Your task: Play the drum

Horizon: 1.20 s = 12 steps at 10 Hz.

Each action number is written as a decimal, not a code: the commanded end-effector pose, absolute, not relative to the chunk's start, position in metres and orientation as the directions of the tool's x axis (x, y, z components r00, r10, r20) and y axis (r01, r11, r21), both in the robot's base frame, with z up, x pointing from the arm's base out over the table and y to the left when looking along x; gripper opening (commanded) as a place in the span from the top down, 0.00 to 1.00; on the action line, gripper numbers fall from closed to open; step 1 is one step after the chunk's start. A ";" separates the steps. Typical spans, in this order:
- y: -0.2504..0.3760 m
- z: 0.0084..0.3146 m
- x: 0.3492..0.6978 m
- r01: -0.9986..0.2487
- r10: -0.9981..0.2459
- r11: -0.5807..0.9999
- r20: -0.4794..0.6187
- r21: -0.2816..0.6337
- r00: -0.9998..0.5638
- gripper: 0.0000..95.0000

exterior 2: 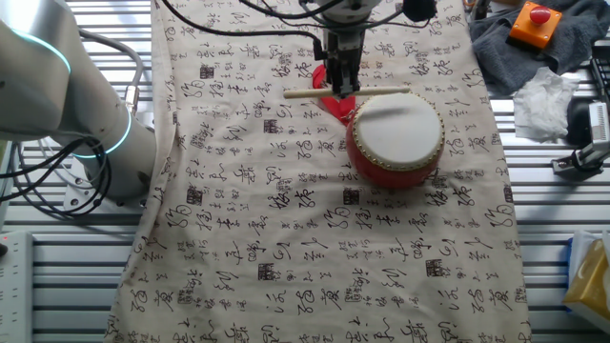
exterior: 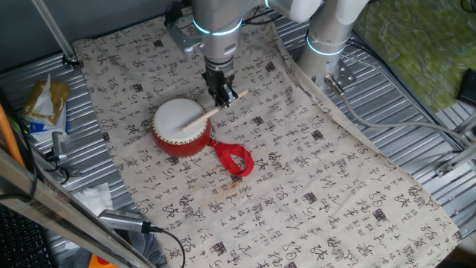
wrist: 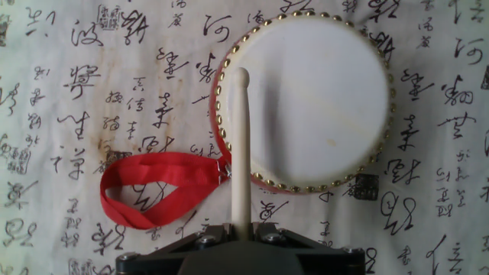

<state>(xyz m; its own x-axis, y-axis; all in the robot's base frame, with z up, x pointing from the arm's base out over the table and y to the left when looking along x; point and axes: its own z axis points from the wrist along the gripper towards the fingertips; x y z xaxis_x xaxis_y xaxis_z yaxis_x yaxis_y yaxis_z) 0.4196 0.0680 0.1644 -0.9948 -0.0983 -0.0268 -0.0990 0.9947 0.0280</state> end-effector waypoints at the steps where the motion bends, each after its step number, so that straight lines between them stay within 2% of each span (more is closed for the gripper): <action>1: 0.068 0.164 0.420 -0.068 -0.067 0.997 -0.027 0.025 -0.997 1.00; 6: 0.066 0.166 0.419 -0.072 -0.072 0.997 -0.015 0.006 -0.997 1.00; 12: 0.042 0.171 0.411 -0.099 -0.099 0.995 0.071 0.004 -0.993 1.00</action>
<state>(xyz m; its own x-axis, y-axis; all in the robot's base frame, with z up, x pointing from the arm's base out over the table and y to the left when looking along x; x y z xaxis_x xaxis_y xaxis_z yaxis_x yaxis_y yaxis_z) 0.4128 0.0384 0.1682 -0.9914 -0.1043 0.0795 -0.1043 0.9945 0.0033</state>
